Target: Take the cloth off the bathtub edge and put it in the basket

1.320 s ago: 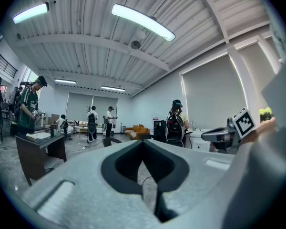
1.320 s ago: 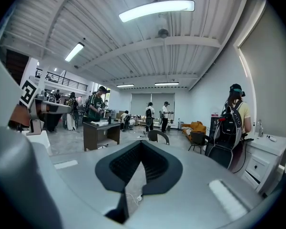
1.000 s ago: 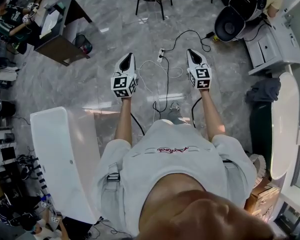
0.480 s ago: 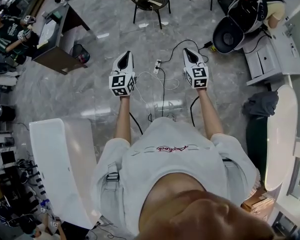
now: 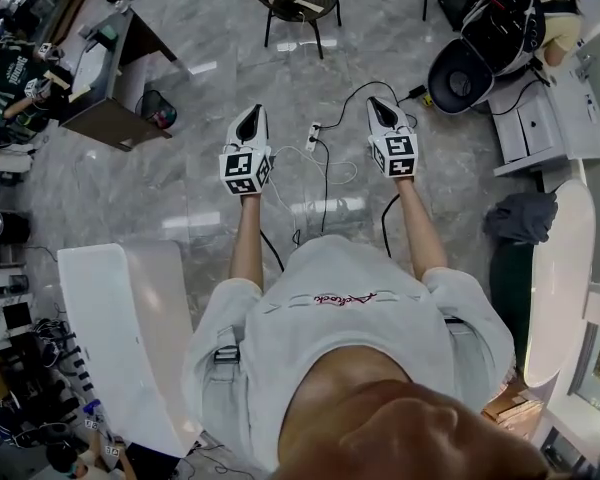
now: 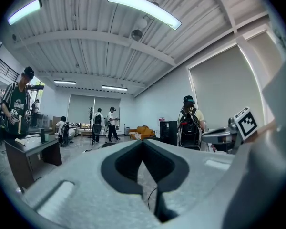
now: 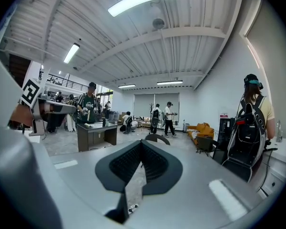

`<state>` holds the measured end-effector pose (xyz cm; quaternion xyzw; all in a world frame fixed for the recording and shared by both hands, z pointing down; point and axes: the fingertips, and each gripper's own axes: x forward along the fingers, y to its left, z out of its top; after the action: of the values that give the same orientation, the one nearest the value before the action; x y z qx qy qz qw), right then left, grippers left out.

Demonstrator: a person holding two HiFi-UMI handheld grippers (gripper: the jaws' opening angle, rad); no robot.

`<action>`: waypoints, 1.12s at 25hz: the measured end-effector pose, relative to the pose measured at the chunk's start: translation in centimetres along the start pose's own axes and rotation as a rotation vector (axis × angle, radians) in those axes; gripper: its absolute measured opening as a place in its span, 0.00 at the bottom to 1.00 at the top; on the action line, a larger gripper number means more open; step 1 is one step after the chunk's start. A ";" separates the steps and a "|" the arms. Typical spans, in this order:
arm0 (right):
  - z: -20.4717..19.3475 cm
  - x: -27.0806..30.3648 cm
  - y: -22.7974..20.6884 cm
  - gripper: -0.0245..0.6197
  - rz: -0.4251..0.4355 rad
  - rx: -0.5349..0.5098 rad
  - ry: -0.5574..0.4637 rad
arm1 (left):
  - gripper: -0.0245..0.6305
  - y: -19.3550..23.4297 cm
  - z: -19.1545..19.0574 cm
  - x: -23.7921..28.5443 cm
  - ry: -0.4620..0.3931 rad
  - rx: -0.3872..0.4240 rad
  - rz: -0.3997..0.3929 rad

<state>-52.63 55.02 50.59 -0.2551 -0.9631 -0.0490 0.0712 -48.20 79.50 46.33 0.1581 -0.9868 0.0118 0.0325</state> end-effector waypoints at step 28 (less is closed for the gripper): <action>-0.3 -7.8 -13.5 0.05 -0.572 0.048 0.038 | 0.04 -12.0 2.3 18.2 -0.025 0.067 -0.573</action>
<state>-52.59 39.47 48.88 0.0296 -0.9953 -0.0492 0.0785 -61.84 62.39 45.40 0.4313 -0.9014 0.0328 0.0170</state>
